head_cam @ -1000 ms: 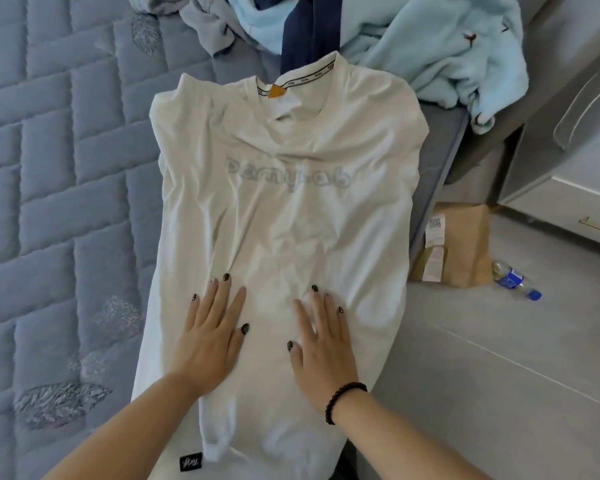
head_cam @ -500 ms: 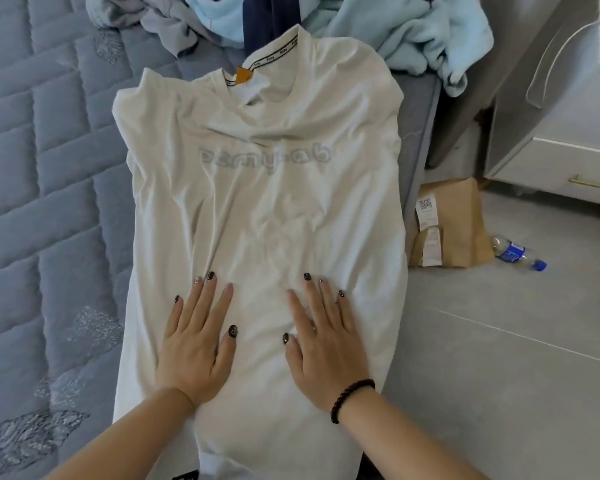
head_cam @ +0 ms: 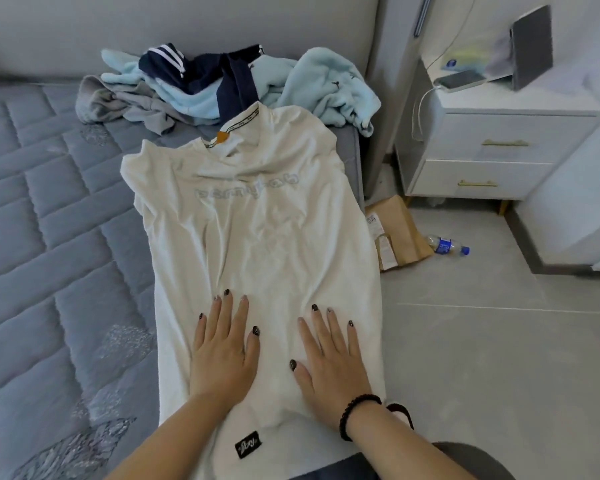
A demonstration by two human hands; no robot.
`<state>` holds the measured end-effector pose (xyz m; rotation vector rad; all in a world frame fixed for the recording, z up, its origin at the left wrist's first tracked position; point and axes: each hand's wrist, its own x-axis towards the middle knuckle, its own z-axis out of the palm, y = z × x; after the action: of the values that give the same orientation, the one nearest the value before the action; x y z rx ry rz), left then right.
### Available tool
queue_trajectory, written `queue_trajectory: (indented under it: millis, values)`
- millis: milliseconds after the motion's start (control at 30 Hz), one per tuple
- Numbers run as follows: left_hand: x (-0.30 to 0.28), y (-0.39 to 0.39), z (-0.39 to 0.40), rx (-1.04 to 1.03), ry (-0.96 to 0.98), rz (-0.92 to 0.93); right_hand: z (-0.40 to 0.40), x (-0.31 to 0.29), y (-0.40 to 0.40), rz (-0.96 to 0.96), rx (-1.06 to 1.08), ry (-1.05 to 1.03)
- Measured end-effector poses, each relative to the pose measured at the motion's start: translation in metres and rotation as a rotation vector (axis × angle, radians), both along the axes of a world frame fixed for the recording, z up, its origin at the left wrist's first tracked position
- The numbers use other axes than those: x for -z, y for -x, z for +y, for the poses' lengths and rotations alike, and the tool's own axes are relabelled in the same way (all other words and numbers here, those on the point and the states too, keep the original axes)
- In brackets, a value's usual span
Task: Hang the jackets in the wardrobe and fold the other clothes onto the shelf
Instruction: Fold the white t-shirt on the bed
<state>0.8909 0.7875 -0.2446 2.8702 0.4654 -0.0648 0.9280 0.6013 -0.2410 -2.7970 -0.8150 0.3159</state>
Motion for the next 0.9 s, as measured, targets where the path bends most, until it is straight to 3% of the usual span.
queue_trajectory:
  millis: [200, 333, 533, 700, 800, 900]
  values:
    - [0.000, 0.100, -0.004, 0.205, 0.027, 0.023, -0.021, -0.001, 0.046, 0.067, -0.118, 0.076]
    - [-0.010, 0.147, 0.001, 0.330, 0.077, -0.086, -0.033, -0.012, 0.057, 0.064, -0.204, 0.110]
    - [-0.020, 0.178, 0.024, 0.330, 0.078, -0.318, -0.028, -0.033, 0.072, -0.066, -0.305, 0.032]
    - [-0.026, 0.185, 0.036, 0.396, 0.035, -0.302, -0.007, -0.040, 0.072, -0.066, -0.311, 0.109]
    - [-0.041, 0.188, 0.034, 0.328, 0.045, -0.247, 0.008, -0.043, 0.075, -0.015, -0.199, 0.167]
    - [-0.052, 0.193, 0.035, 0.124, 0.153, -0.253, 0.018, -0.049, 0.078, 0.018, -0.158, 0.225]
